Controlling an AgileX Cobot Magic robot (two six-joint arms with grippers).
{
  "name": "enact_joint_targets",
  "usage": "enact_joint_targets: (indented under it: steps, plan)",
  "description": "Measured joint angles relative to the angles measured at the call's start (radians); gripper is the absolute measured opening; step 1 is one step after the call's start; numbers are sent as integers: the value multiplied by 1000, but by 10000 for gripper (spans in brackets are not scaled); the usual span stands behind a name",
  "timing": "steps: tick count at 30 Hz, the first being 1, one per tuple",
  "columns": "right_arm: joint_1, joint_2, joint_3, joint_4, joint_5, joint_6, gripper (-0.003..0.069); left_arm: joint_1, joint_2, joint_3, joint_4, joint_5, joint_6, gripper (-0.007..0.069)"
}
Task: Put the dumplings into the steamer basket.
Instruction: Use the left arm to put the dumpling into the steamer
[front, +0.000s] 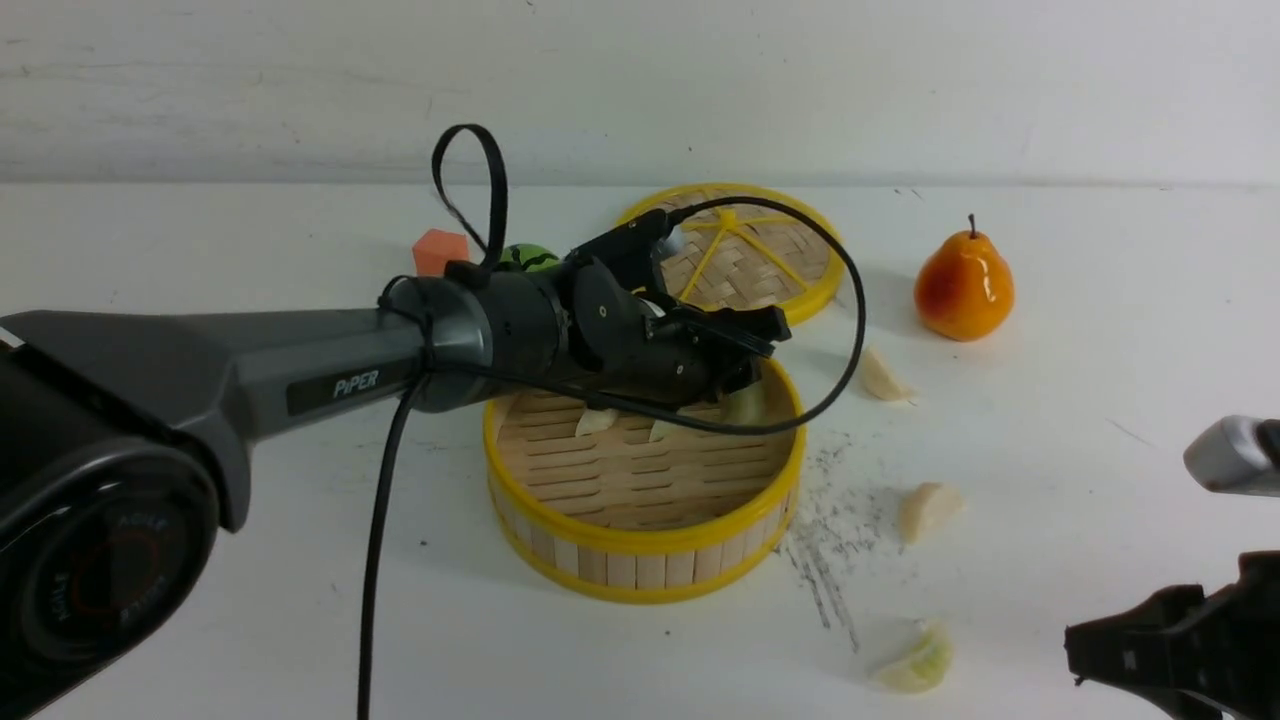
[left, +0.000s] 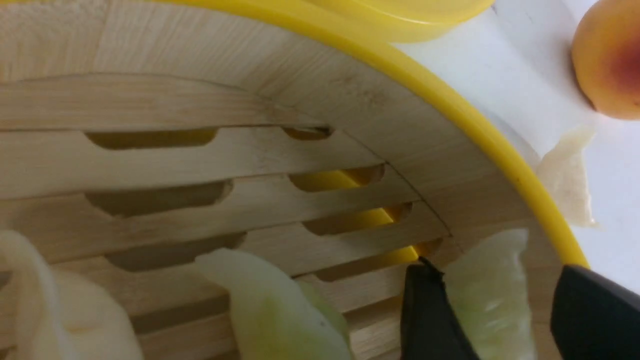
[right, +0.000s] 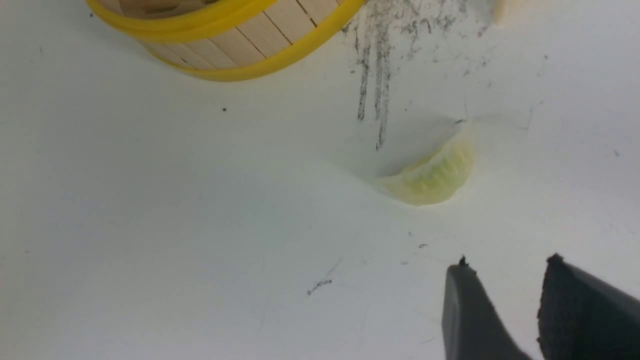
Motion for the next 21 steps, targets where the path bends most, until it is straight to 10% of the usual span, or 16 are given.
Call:
enact_joint_targets:
  steps: [12,21]
  plan:
    - [0,0,0,0,0,-8,219,0,-69,-4,78,23,0,388]
    - [0,0,0,0,-4,-34,219,0,-229,-7,137,309,105,146]
